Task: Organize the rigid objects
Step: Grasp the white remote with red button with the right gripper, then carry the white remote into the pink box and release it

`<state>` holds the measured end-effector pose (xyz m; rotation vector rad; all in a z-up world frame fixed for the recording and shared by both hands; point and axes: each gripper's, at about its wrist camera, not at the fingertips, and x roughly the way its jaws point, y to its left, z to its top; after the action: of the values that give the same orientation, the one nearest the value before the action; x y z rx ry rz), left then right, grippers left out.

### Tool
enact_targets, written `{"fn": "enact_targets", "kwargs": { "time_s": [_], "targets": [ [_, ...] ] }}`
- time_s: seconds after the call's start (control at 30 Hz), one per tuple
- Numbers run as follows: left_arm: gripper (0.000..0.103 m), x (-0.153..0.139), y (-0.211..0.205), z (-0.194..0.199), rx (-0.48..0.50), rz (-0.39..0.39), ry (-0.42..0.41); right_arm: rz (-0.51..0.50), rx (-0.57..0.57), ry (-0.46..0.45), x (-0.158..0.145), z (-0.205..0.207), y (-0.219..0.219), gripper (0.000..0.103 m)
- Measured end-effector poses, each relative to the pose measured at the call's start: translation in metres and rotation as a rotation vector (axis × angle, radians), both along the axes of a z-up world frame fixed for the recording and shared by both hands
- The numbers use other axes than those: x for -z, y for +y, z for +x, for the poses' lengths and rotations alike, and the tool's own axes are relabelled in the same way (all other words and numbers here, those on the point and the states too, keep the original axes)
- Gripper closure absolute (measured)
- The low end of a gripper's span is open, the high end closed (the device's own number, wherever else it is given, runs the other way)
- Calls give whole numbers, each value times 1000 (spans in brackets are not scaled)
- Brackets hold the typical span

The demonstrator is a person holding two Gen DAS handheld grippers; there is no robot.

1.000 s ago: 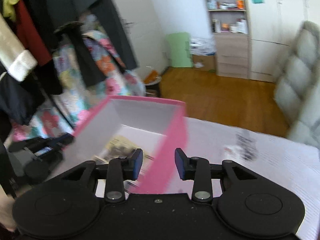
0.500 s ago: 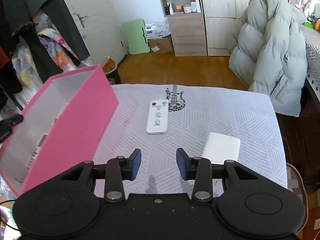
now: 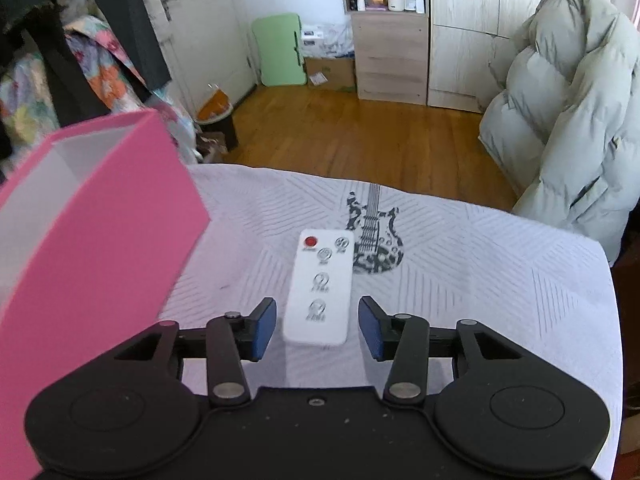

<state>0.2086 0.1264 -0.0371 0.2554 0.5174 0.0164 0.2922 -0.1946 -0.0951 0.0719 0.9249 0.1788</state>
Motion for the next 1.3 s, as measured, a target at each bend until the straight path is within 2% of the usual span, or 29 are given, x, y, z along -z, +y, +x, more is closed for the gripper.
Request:
{"fn": "enact_targets", "kwargs": {
  "time_s": [0.1,0.17,0.23,0.27,0.4,0.57,0.77,0.87,1.0,1.1,1.3],
  "targets": [
    [97,0,-1,0,-4,14,1,-8,8,9,9,11,3,43],
    [97,0,-3,0,-7,26,2,4,-9,-29,11,14,4,42],
    [97,0,-3,0,-5,21,2,-65,-32,-72,14,12,10,58],
    [97,0,-3,0,-3,16,2,-81,-39,-90,14,11,11,58],
    [97,-2,-3,0,1,5,0,-32,-7,-96,10,6,3,58],
    [97,-3,-1,1,4,-4,0,7,4,-151,-12,-14,1,58],
    [97,-3,0,1,4,-5,0,27,-38,-273,-61,-53,20,58],
    [97,-3,0,1,5,-6,0,51,-113,-367,-94,-77,38,58],
    [97,-3,0,1,4,-10,-1,67,-254,-397,-119,-86,70,58],
    [97,-3,0,1,5,-14,0,59,-361,-367,-120,-78,97,58],
    [96,-2,3,1,8,-22,0,-55,-479,-329,-99,-63,139,58]
  ]
}}
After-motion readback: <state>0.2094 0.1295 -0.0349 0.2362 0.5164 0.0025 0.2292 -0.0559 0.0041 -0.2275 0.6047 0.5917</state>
